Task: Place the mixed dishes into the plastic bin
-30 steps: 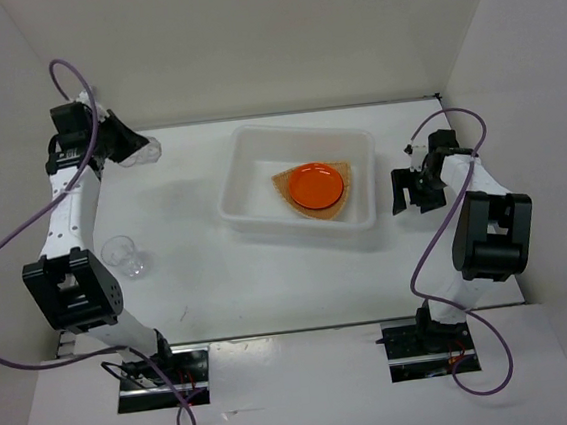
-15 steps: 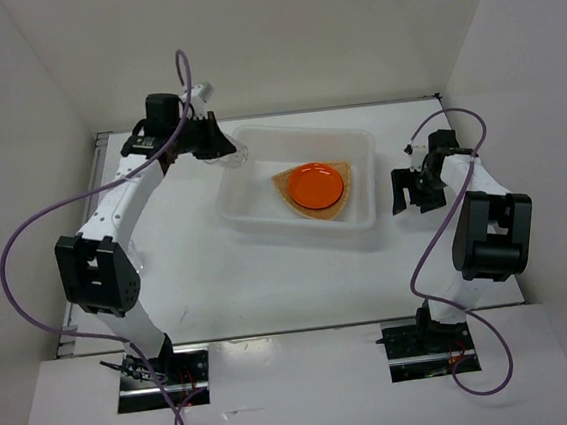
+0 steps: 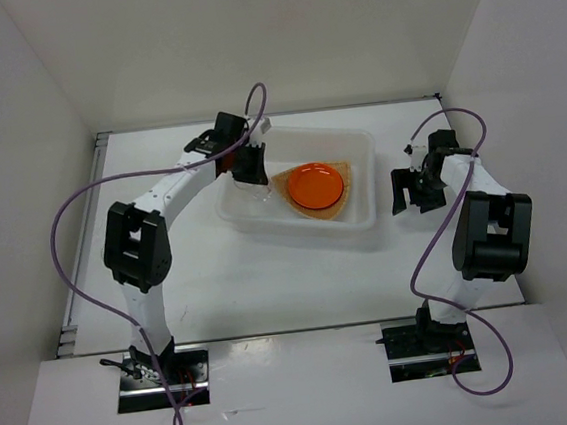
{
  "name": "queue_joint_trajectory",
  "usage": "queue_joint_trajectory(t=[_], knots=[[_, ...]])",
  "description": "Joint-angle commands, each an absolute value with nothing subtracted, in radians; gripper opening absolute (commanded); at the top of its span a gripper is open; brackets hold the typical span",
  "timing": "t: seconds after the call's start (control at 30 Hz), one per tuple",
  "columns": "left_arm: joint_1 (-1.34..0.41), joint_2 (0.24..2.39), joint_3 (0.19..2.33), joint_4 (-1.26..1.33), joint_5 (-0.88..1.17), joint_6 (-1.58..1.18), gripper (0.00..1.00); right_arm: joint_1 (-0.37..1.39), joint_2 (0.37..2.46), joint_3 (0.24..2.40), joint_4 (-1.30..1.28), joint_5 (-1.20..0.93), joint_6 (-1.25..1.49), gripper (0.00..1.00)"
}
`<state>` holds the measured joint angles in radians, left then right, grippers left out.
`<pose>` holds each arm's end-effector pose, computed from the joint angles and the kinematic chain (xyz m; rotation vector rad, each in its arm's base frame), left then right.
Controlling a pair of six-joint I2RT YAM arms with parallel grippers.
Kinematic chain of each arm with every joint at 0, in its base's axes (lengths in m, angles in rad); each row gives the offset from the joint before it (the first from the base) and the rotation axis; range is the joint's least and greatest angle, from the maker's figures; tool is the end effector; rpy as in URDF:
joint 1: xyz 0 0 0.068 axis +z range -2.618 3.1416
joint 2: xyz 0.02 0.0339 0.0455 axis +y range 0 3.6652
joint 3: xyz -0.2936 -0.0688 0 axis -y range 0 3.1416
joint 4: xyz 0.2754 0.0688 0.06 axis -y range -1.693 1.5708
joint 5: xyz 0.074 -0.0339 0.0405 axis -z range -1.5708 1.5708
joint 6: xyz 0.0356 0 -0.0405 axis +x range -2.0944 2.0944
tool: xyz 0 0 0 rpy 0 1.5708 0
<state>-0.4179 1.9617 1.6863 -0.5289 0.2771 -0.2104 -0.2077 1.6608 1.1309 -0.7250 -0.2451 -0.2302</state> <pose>0.4423 -0.2071 0.2898 0.3864 2.3959 -0.6232 0.3424 -0.0633 0.2153 -0.0856 2.7710 0.2374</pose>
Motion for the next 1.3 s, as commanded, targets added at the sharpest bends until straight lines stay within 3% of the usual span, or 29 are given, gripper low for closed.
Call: queue_joint_trajectory(t=[0.0,0.43,0.57,0.77,0.8,0.83,0.9,0.93,0.97,1.13,1.23,1.27], knots=[[-0.394,1.988,1.755,-0.515,0.239,-0.190,0.02,-0.215,1.671,1.127,-0.718,-0.255,-0.245,0.86],[-0.394,2.068,1.793,-0.535,0.235,-0.199,0.08,-0.215,1.689,1.137,-0.727,-0.273,-0.255,0.86],[-0.394,2.049,1.793,-0.535,0.255,-0.209,0.20,-0.215,1.689,1.137,-0.727,-0.273,-0.255,0.86],[-0.394,1.887,1.750,-0.488,0.351,-0.209,0.49,-0.215,1.698,1.137,-0.727,-0.273,-0.255,0.86],[-0.394,1.873,1.750,-0.474,0.351,-0.209,0.58,-0.215,1.698,1.137,-0.727,-0.273,-0.255,0.86],[-0.394,1.862,1.740,-0.474,0.351,-0.209,0.58,-0.215,1.698,1.137,-0.727,-0.273,-0.255,0.86],[-0.394,1.830,1.740,-0.474,0.342,-0.209,0.73,-0.215,1.698,1.137,-0.727,-0.273,-0.255,0.86],[-0.394,1.813,1.740,-0.474,0.328,-0.209,0.89,-0.215,1.698,1.137,-0.727,-0.273,-0.255,0.86],[-0.394,1.768,1.730,-0.474,0.274,-0.209,1.00,-0.215,1.698,1.137,-0.727,-0.273,-0.255,0.86],[-0.394,1.464,1.542,-0.350,0.053,-0.219,1.00,-0.215,1.698,1.137,-0.727,-0.273,-0.255,0.84],[-0.394,1.394,1.499,-0.412,-0.327,-0.318,1.00,-0.215,1.707,1.137,-0.727,-0.273,-0.255,0.83],[-0.394,1.394,1.499,-0.449,-0.559,-0.359,1.00,-0.215,1.707,1.137,-0.727,-0.273,-0.255,0.83]])
